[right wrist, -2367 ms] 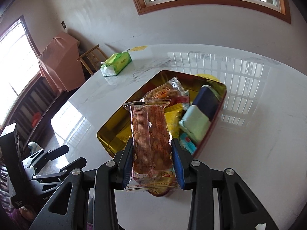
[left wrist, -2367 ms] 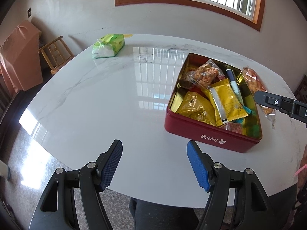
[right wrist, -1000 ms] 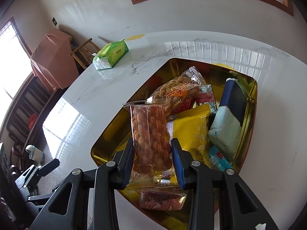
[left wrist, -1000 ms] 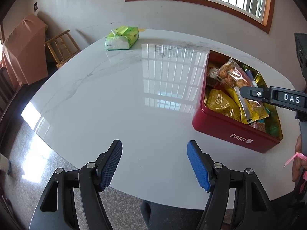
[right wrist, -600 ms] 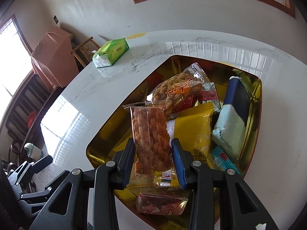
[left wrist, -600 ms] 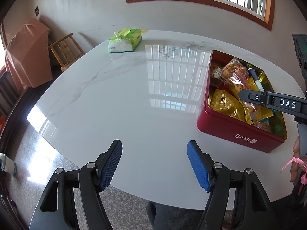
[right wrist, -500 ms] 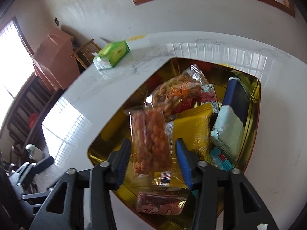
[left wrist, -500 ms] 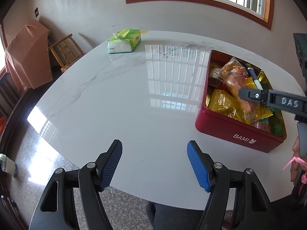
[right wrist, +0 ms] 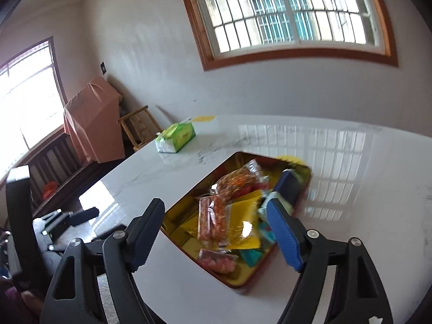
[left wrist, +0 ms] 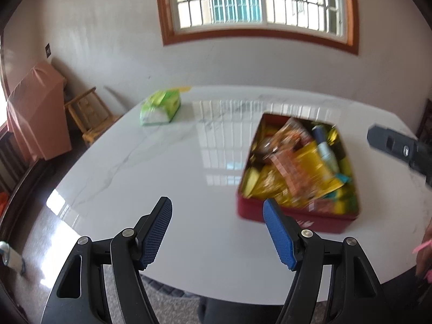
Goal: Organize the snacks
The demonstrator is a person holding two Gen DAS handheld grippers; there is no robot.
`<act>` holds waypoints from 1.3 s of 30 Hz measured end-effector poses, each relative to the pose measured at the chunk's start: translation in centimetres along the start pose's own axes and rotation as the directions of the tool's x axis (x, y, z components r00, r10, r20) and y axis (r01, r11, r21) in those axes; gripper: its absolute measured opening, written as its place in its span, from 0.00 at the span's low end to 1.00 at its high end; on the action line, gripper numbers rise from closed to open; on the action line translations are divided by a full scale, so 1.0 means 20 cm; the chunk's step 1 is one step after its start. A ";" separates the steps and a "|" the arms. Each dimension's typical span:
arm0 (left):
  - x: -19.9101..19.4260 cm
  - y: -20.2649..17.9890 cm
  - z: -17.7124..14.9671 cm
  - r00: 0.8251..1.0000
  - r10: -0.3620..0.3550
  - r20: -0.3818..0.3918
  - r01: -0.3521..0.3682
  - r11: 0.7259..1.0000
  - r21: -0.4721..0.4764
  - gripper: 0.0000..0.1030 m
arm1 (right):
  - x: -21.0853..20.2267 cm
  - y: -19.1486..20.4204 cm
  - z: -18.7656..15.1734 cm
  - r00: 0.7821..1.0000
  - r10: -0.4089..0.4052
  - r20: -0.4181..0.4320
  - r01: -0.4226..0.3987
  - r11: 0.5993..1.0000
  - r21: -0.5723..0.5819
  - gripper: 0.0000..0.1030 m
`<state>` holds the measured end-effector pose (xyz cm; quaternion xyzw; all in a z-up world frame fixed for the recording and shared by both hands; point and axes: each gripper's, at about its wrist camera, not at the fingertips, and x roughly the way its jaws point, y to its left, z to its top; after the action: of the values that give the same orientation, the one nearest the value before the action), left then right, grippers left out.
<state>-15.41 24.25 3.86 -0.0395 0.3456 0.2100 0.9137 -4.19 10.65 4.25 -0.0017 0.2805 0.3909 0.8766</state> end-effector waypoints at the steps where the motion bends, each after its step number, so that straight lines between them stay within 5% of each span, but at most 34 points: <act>1: -0.04 -0.02 0.01 1.000 0.001 0.023 -0.001 1.000 0.004 0.69 | -0.05 -0.01 -0.01 1.000 -0.001 0.015 0.001 1.000 0.001 0.75; 5: -0.15 -0.08 0.06 0.995 -0.021 0.099 0.018 0.999 0.027 0.69 | -0.16 -0.04 -0.01 0.999 -0.009 0.045 0.009 1.000 -0.008 0.78; 12: -0.41 -0.11 0.17 0.967 -0.100 0.234 0.103 0.995 0.003 0.96 | -0.35 -0.11 -0.04 0.996 -0.007 0.092 0.006 1.000 0.014 0.81; 16: -0.52 -0.15 0.23 0.953 -0.104 0.284 0.101 0.995 0.027 0.97 | -0.43 -0.16 -0.06 0.993 -0.011 0.118 0.006 0.999 0.036 0.82; 25: -0.58 -0.27 0.27 0.948 -0.137 0.288 0.118 0.989 0.084 0.98 | -0.51 -0.22 -0.07 0.990 -0.023 0.138 0.015 0.998 0.058 0.85; 39: -0.51 -0.39 0.24 0.964 -0.154 0.216 0.128 0.983 0.131 0.98 | -0.51 -0.37 -0.14 0.993 -0.053 0.101 0.043 0.994 0.099 0.88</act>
<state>-16.23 14.55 13.51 0.0129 0.2478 0.1272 0.9604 -5.96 -2.09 5.36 0.0542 0.2531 0.3551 0.8983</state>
